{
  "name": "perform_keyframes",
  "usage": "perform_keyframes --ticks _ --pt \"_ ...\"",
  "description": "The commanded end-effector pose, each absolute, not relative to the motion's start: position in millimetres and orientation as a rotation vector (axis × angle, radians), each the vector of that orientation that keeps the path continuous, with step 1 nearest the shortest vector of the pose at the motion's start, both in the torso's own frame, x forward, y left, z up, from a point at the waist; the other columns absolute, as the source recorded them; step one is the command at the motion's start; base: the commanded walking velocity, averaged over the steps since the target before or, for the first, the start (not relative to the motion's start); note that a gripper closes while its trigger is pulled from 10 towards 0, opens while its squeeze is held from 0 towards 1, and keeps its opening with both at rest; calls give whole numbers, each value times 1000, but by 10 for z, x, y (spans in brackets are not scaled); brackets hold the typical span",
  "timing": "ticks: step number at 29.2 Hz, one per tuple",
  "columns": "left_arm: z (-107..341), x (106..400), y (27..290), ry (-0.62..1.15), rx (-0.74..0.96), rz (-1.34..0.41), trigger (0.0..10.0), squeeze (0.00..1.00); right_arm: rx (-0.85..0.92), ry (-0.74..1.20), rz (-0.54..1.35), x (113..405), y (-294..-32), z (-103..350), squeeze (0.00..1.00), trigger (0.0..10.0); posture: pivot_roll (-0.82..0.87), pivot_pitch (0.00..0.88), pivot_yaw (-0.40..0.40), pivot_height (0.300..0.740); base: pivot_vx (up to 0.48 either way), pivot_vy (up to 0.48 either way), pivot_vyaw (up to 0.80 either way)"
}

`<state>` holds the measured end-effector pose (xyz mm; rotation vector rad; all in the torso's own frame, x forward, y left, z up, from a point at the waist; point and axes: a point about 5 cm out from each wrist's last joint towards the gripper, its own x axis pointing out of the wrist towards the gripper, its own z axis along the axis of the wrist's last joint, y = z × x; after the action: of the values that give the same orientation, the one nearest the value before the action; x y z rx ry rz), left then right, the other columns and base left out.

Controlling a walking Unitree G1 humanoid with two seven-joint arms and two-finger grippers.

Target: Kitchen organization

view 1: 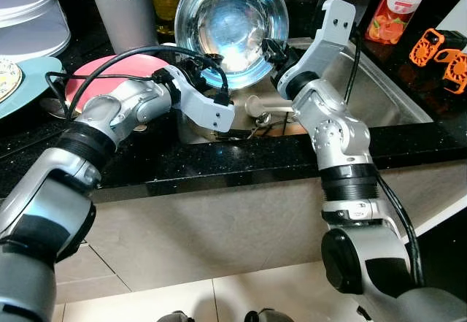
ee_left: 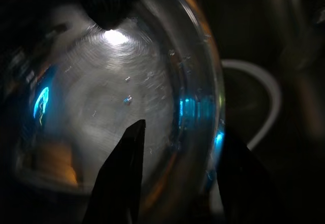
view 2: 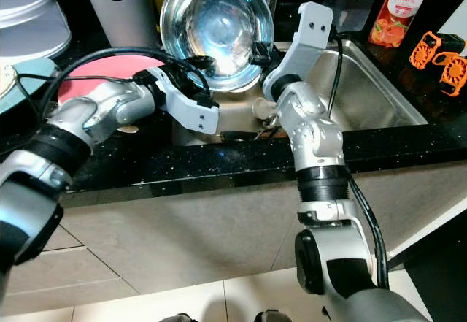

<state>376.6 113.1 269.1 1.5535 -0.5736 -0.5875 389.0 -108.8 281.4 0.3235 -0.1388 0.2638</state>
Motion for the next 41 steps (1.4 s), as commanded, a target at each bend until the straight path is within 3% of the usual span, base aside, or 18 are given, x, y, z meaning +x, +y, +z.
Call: perform_keyframes --ticks 1,6,9,13,24,34,36,39,40,41 --pt "3043 3632 1061 -690 1407 -575 10000 0 278 37 127 3990 -1275 2423 0 10000 105 31 -47 740 0 0 0" --pt "3045 3556 1117 -649 1374 -619 10000 0 271 95 66 4043 -1386 2320 0 10000 114 34 -55 740 0 0 0" --pt "2959 3559 1257 -596 1486 -594 10000 0 263 96 58 4058 -1415 2311 0 10000 128 38 -68 740 0 0 0" --pt "3050 3520 1357 -552 1407 -539 10000 0 201 188 62 4113 -1425 2151 0 10000 139 48 -74 740 0 0 0" --pt "3104 3492 1474 -497 1358 -466 10000 0 -404 152 155 4192 -1433 2167 0 10000 155 71 -88 740 0 0 0" --pt "3081 3482 1525 -464 1345 -447 10000 0 -602 207 349 4164 -1259 2014 4 10000 152 92 -83 740 0 0 0" --pt "3063 3480 1526 -456 1339 -439 10000 0 -745 189 390 4160 -1224 2012 682 10000 153 95 -86 740 0 0 0" --pt "3061 3480 1526 -454 1339 -437 10000 0 -787 181 400 4159 -1218 2007 682 10000 153 95 -86 740 0 0 0" --pt "3060 3477 1529 -452 1339 -435 10000 0 -821 174 407 4156 -1209 1999 1000 10000 159 97 -89 740 0 0 0" --pt "3058 3471 1547 -447 1340 -429 10000 0 -881 159 431 4148 -1181 1983 1000 10000 159 97 -89 740 0 0 0"
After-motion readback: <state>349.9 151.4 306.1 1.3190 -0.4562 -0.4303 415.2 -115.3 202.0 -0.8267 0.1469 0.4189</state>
